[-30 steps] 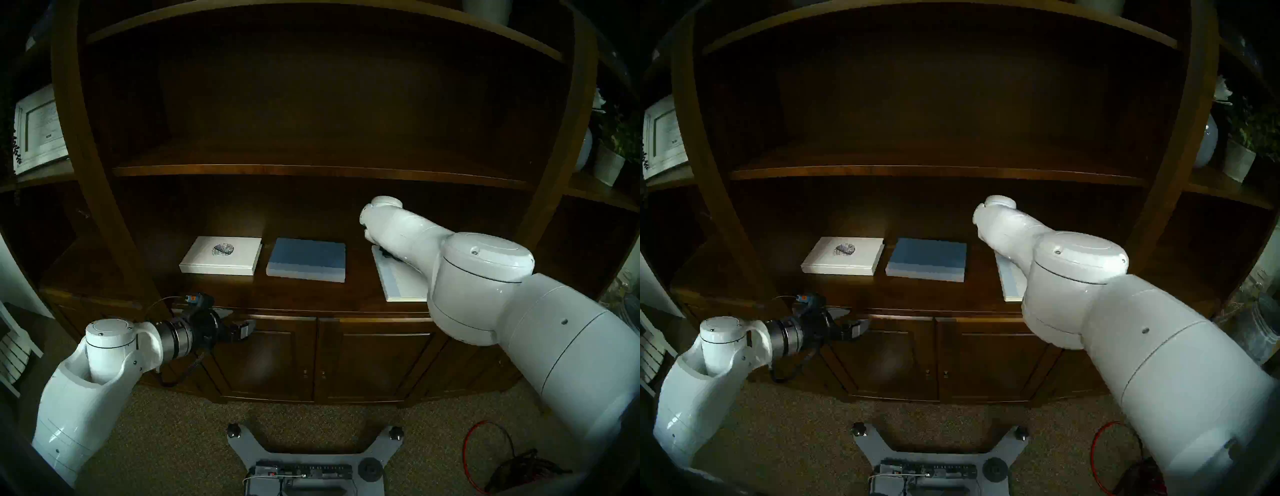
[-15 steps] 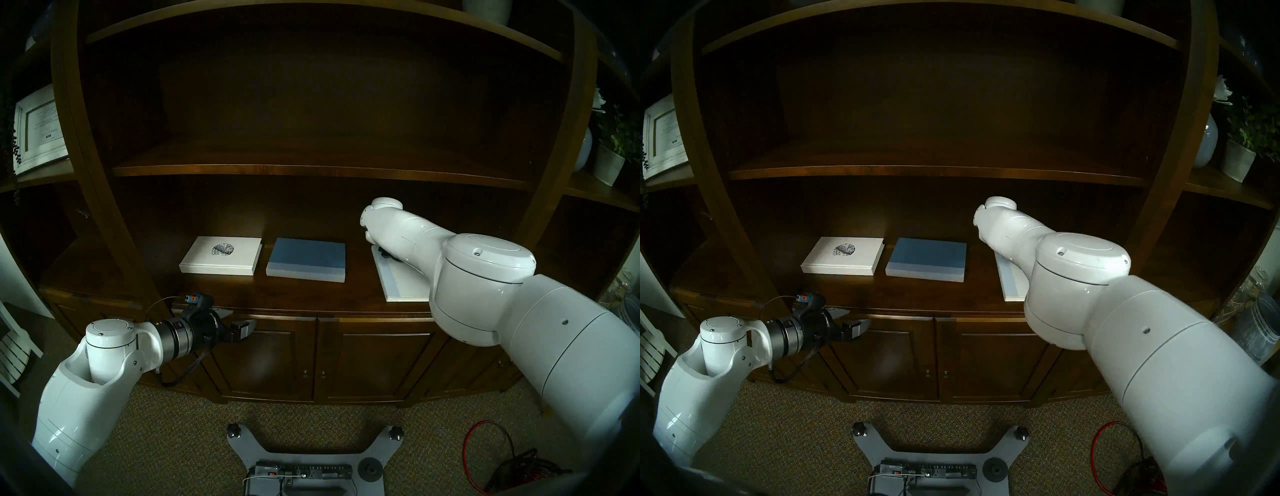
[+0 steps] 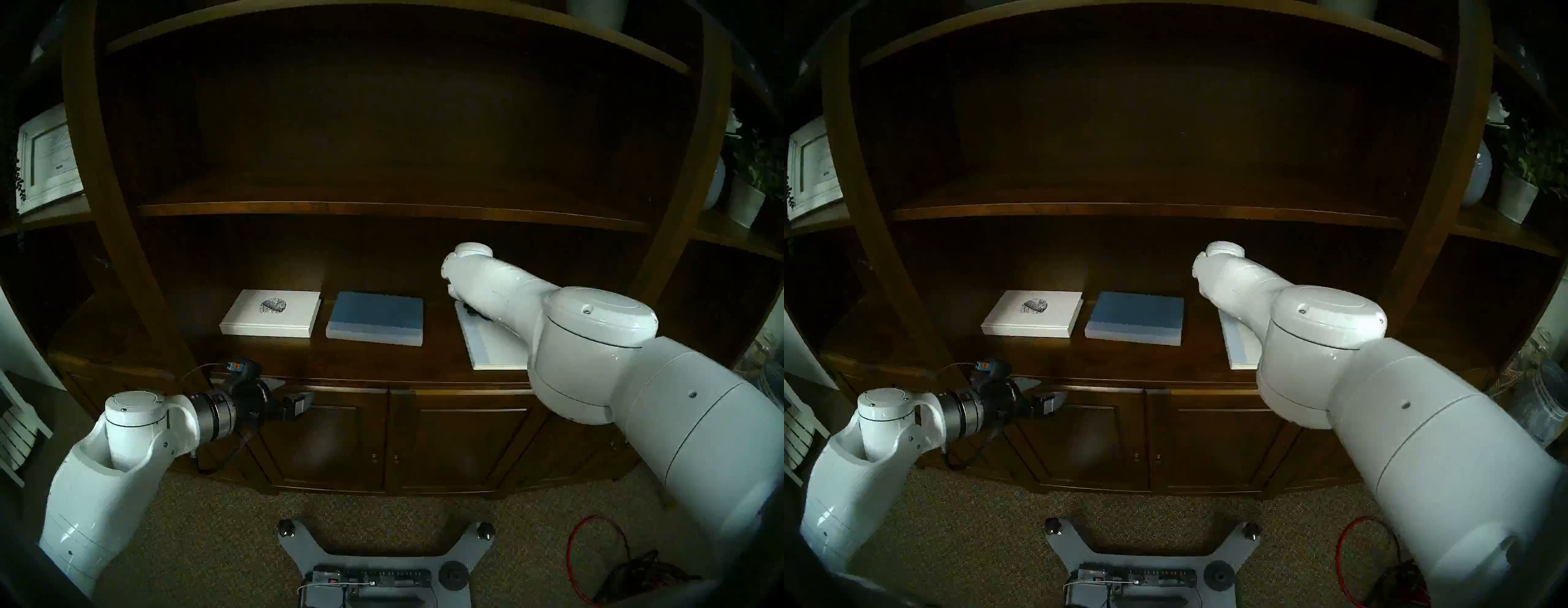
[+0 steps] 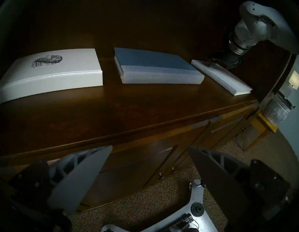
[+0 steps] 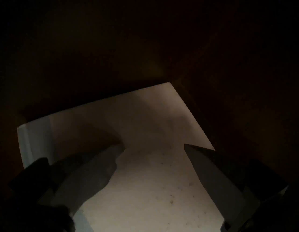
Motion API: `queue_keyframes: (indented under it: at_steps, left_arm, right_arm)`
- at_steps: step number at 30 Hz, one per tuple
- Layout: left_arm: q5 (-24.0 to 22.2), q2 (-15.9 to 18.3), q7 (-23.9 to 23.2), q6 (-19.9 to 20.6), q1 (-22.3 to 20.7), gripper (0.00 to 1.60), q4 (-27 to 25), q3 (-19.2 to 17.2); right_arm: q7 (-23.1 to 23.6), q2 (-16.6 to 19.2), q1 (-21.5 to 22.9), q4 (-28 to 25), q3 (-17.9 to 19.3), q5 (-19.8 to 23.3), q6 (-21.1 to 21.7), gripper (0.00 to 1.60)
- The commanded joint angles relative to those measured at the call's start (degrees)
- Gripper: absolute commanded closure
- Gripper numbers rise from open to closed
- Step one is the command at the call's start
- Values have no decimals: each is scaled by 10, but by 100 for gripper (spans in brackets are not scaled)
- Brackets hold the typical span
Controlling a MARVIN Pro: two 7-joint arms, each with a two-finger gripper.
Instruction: Close the books and align them horizontally on the shelf
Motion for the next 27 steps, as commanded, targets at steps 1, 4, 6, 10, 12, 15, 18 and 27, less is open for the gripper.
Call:
queue_keyframes:
  at_steps: [1,4,6,10,12,15,18,27]
  left_arm:
    - [-1,1,-1,-4,-10,0,-11,-4]
    - [-1,1,-1,-4,-10,0,-11,-4]
    - [-1,1,-1,-4,-10,0,-11,-4]
    - [-1,1,-1,-4,-10,0,-11,-4]
    - [-1,1,-1,-4,-10,0,-11,-4]
    - [-1,1,-1,-4,-10,0,-11,-4]
    - [-1,1,-1,-4,-10,0,-11,-4]
    - [-1,1,-1,-4,-10,0,-11,-4]
  right_arm:
    - [26,-17,-7,-26,3,3,9,0]
    - [27,-17,-6,-29,3,2,9,0]
    - [28,-17,-5,-31,3,1,9,0]
    - [31,-15,-1,-37,4,0,8,0]
    - [33,-13,1,-40,4,-1,8,11]
    - [40,-9,4,-49,5,-2,6,31]
    - [43,-8,6,-52,5,-2,6,25]
    - [57,-3,2,-70,8,1,12,0]
